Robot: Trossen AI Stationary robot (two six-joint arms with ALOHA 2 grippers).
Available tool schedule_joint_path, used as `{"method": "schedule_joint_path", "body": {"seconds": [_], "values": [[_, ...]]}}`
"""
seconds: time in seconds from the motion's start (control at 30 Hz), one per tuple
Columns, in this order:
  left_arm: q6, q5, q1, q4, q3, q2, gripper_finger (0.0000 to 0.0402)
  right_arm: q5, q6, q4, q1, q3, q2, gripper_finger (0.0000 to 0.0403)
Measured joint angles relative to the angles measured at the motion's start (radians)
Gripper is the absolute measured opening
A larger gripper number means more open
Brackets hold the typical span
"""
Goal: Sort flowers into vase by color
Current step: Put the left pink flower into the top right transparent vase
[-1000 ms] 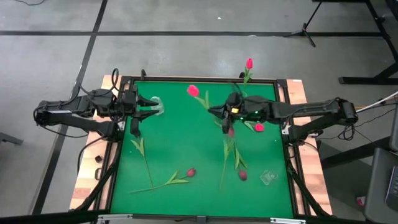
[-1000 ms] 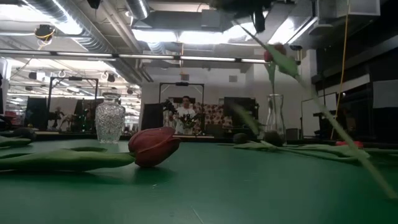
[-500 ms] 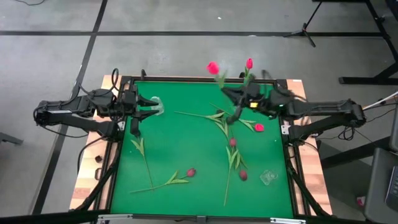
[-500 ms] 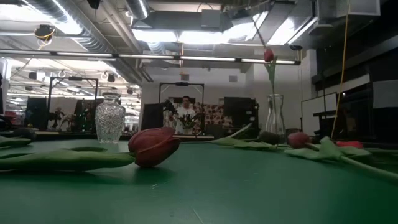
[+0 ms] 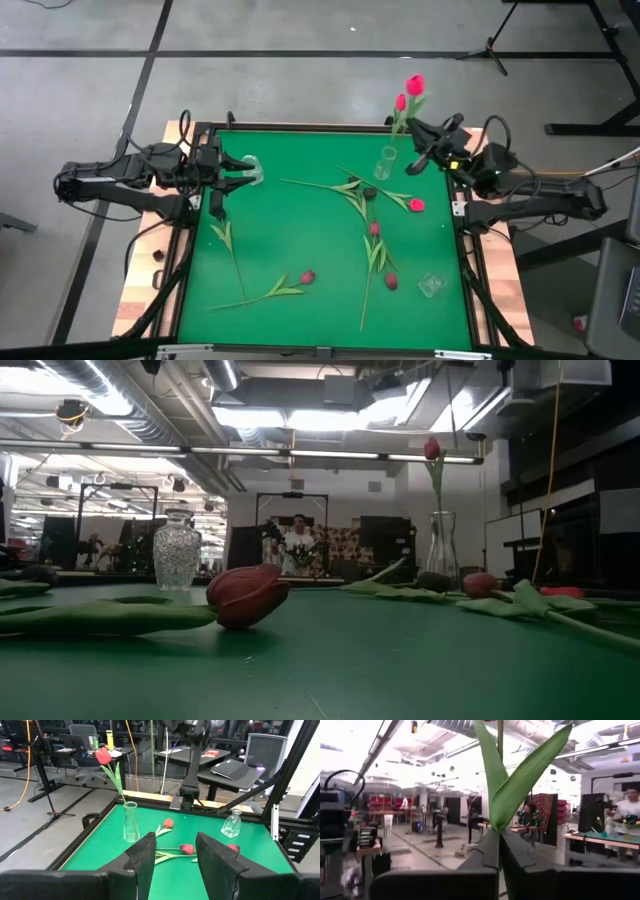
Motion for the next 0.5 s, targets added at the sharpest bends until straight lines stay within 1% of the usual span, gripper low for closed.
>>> {"method": "schedule_joint_path", "body": {"seconds": [0.1,0.2,0.3,0.5], "values": [[0.0,0.005,0.0,0.0,0.0,0.0,0.0137,-0.048,0.046,0.089,-0.054,-0.081,-0.027,0.0003],[0.008,0.02,0.0,0.01,0.0,0.011,0.0137,-0.098,0.111,0.134,-0.092,-0.123,-0.028,0.0003],[0.014,0.024,0.0,0.034,0.001,0.033,0.0137,-0.135,0.131,0.14,-0.098,-0.133,-0.026,0.0004],[0.02,0.026,0.0,0.087,0.001,0.119,0.0137,-0.154,0.131,0.139,-0.098,-0.133,-0.018,0.0005]]}}
